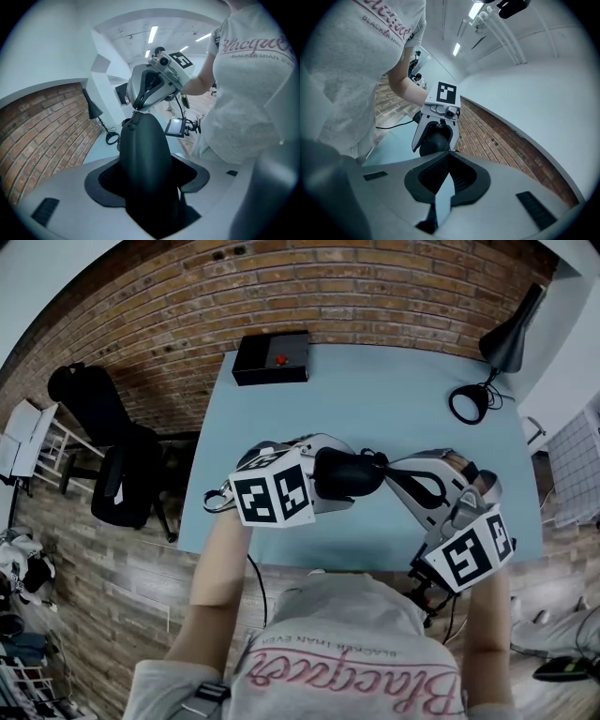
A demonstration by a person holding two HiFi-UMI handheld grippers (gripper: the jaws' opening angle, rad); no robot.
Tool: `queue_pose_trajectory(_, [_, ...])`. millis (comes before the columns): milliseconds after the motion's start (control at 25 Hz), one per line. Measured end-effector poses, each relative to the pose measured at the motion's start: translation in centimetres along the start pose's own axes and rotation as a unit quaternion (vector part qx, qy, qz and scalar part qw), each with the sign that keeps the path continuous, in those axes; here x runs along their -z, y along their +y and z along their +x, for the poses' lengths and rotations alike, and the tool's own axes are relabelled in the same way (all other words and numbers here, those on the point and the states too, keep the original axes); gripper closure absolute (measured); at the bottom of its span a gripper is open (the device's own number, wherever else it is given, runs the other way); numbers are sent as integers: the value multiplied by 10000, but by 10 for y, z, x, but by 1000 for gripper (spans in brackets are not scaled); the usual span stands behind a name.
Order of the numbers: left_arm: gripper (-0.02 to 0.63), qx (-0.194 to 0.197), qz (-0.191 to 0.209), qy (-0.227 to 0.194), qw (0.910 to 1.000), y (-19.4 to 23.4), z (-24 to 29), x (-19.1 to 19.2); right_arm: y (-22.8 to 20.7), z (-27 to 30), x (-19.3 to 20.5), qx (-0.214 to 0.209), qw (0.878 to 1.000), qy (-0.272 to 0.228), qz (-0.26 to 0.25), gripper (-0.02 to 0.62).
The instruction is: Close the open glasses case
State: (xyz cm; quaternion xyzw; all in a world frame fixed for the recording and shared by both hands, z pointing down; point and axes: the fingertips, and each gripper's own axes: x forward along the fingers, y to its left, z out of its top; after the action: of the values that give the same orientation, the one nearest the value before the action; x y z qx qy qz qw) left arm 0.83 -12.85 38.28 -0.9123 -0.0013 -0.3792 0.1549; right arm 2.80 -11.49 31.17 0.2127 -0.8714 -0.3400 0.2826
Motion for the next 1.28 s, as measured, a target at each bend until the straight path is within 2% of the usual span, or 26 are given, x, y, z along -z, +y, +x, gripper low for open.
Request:
queue_pose_trajectory(120, [307,214,-77,-280,9993,-4,-3,-3,2,-5,1,-96,9998,36,-142,577])
queue_pose_trajectory(200, [307,421,-221,-666,9966,-6,-7,-8,2,-9,2,-140,9997,46,-193,577])
queue_pose_trajectory(360, [307,692,-623,-1564,9833,-6,-21,-21,0,-14,-1,-146,9998,-36,-155,577])
queue_pose_trajectory(520, [307,691,-834,-2136,9709,-1,-30,-30,1,-16,-2,-122,9998,-84,-97,577])
queue_pose_trajectory(920, [307,764,-1498,-3018,9384,6,-35,-44,-4,-15,-2,188,9995,-216,135,577])
queue_pose_trajectory(1080, [307,1005,-1884,-3321,9188,5,-35,-48,-9,-17,-2,313,9995,-60,-6,577])
queue_pose_trajectory(1200, [307,1222,-2164,-3439,9055,6,-35,-50,-15,-17,-4,608,9981,-75,-94,575])
queue_pose_trajectory(1280, [307,1244,-2205,-3490,9023,8,-37,-52,-19,-16,-6,772,9968,-160,-127,575])
